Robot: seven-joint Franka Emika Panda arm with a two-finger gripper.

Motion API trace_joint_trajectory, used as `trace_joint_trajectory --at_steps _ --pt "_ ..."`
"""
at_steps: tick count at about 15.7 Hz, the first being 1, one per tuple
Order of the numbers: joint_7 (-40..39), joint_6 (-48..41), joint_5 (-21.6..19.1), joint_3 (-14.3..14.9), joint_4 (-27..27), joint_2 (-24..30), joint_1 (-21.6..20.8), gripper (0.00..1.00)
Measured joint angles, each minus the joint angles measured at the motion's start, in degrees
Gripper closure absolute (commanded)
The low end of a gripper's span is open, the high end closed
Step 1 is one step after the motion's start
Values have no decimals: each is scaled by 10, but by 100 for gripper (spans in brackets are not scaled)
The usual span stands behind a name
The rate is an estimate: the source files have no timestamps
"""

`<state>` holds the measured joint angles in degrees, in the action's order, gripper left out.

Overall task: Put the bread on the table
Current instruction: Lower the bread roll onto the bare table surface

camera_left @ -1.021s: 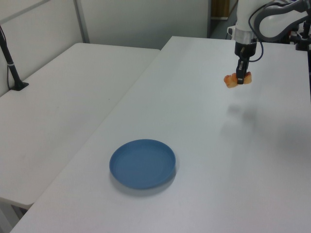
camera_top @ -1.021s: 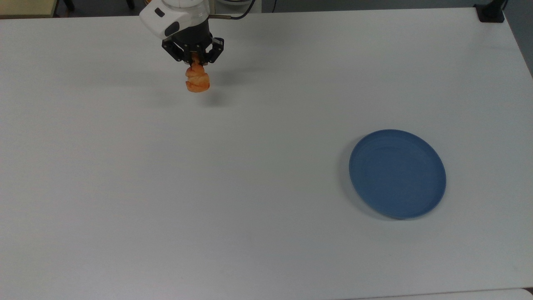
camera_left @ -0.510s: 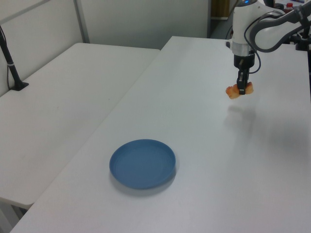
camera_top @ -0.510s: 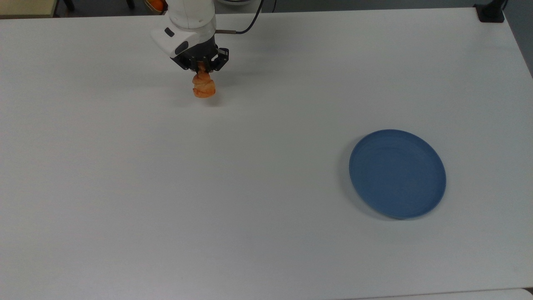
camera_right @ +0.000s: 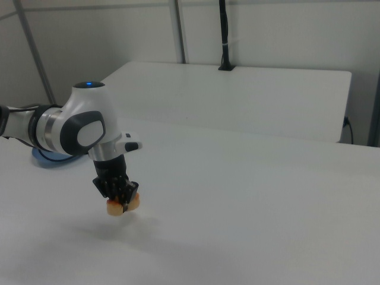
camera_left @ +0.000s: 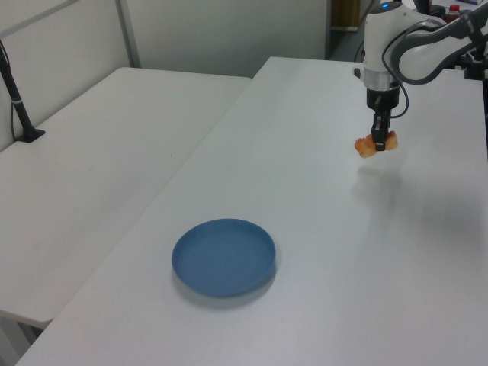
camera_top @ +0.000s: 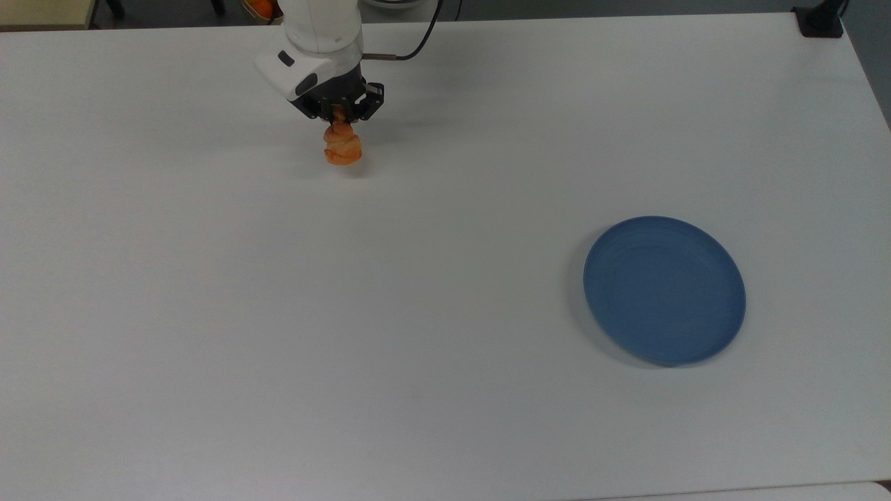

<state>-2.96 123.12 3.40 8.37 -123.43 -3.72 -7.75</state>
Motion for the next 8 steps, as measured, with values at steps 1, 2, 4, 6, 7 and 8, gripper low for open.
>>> trace_joint_trajectory --at_steps 1,2,4,6,7,8 --pt "0 0 0 0 0 -7 0 100" --pt "0 0 0 0 0 -20 0 100" --pt "0 0 0 -2 0 -39 -1 93" --pt "0 0 0 -2 1 -50 -1 64" --pt "-1 0 0 -2 1 -53 -1 45" --pt "-1 0 0 -2 1 -54 -1 16"
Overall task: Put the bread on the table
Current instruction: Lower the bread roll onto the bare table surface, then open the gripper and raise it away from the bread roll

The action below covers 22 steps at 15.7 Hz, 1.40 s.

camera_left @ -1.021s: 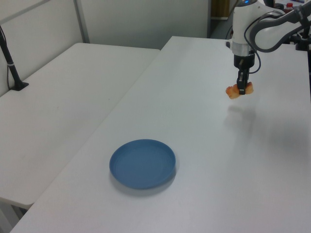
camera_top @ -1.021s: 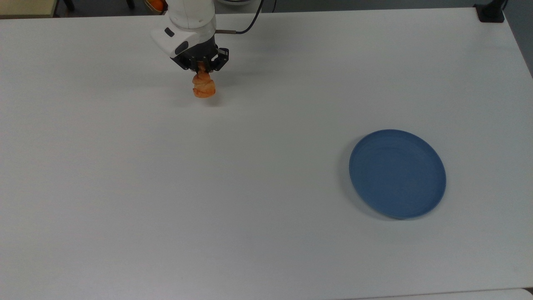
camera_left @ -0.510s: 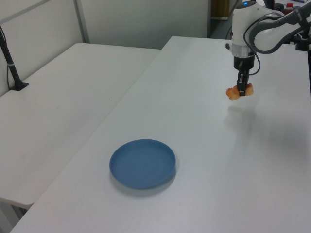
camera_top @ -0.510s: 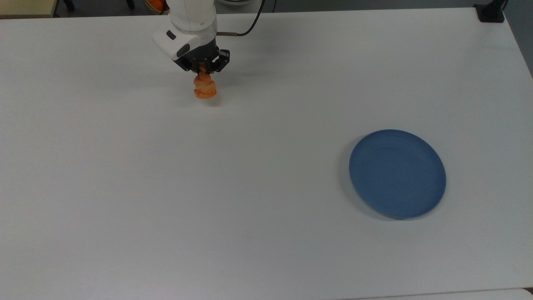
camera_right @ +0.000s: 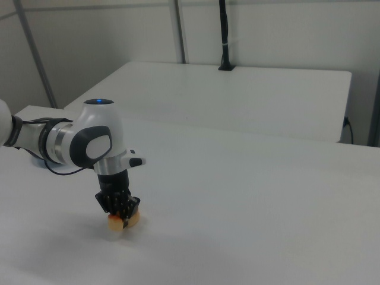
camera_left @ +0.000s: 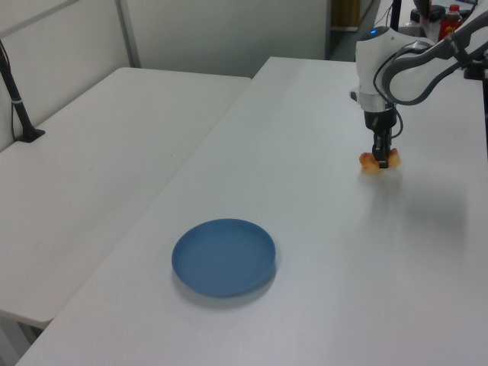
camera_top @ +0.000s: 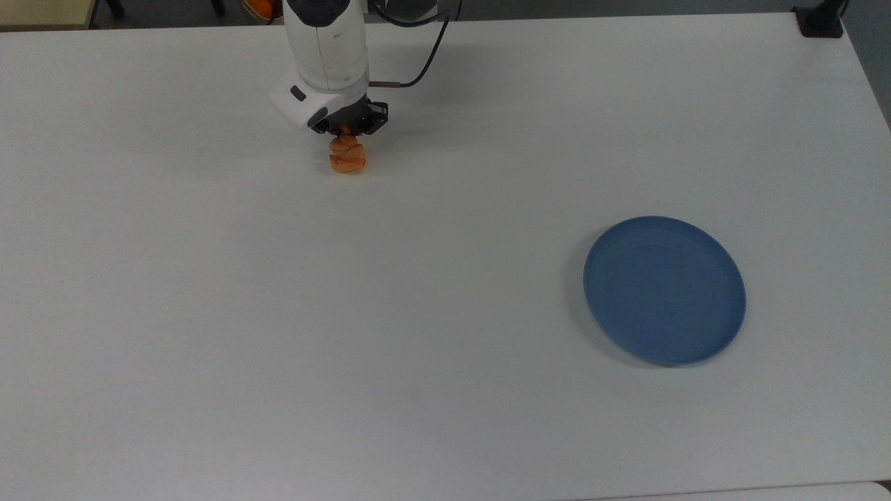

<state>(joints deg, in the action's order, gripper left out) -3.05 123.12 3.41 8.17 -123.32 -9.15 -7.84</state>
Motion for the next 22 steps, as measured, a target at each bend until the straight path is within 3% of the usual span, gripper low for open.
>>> trace_joint_trajectory --at_steps 1,14,16,18,19,22 --pt "-1 0 0 0 0 -1 0 0" --pt "-7 -23 15 0 0 -7 0 0" --pt "-7 -31 15 0 0 -7 0 8" --pt "15 -32 15 0 0 -7 0 8" --pt "41 -32 15 0 0 -7 0 0" --pt "86 -32 15 0 1 -7 0 0"
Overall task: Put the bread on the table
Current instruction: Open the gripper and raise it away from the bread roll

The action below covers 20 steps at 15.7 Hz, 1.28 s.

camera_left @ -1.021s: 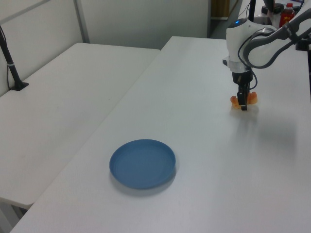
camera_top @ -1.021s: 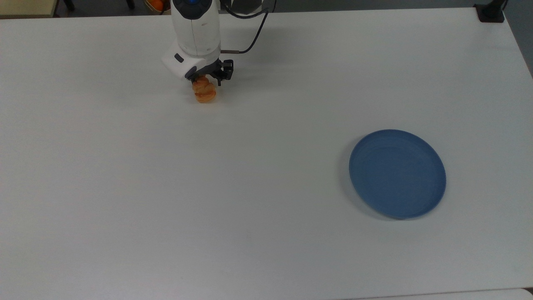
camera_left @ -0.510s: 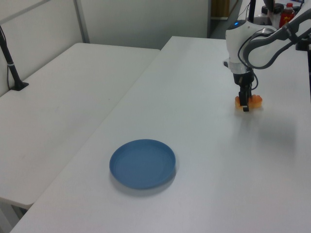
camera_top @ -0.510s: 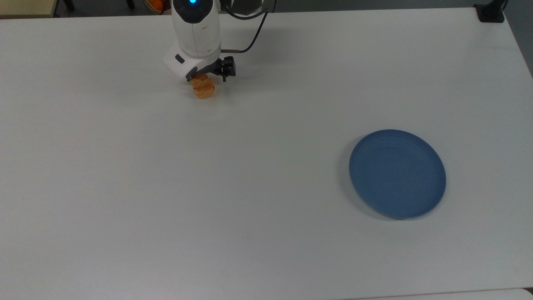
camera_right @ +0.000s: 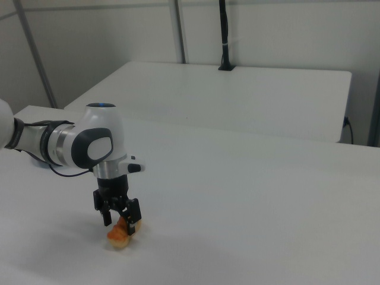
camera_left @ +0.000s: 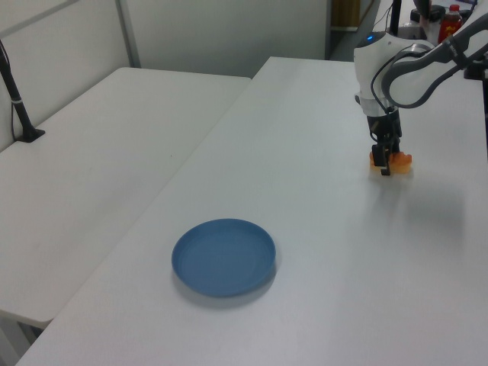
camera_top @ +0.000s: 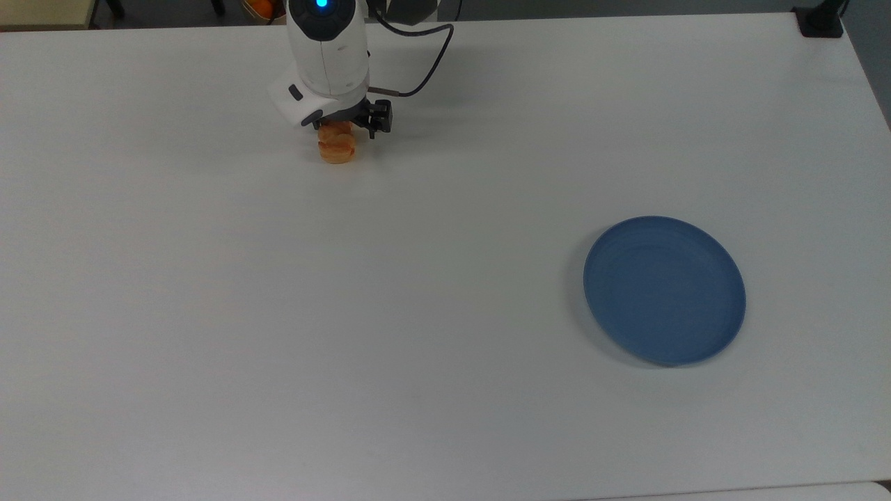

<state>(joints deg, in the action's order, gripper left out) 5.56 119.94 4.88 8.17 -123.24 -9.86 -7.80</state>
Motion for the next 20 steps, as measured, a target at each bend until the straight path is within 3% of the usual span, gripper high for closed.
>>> trace_joint_trajectory --at_steps 6,15,18,20 --pt "-10 -12 0 0 41 7 2 0" --pt "-10 -272 -24 4 320 51 10 0" --pt "-25 -290 -41 12 337 50 13 0" --pt "-26 -290 -67 32 338 49 14 0"
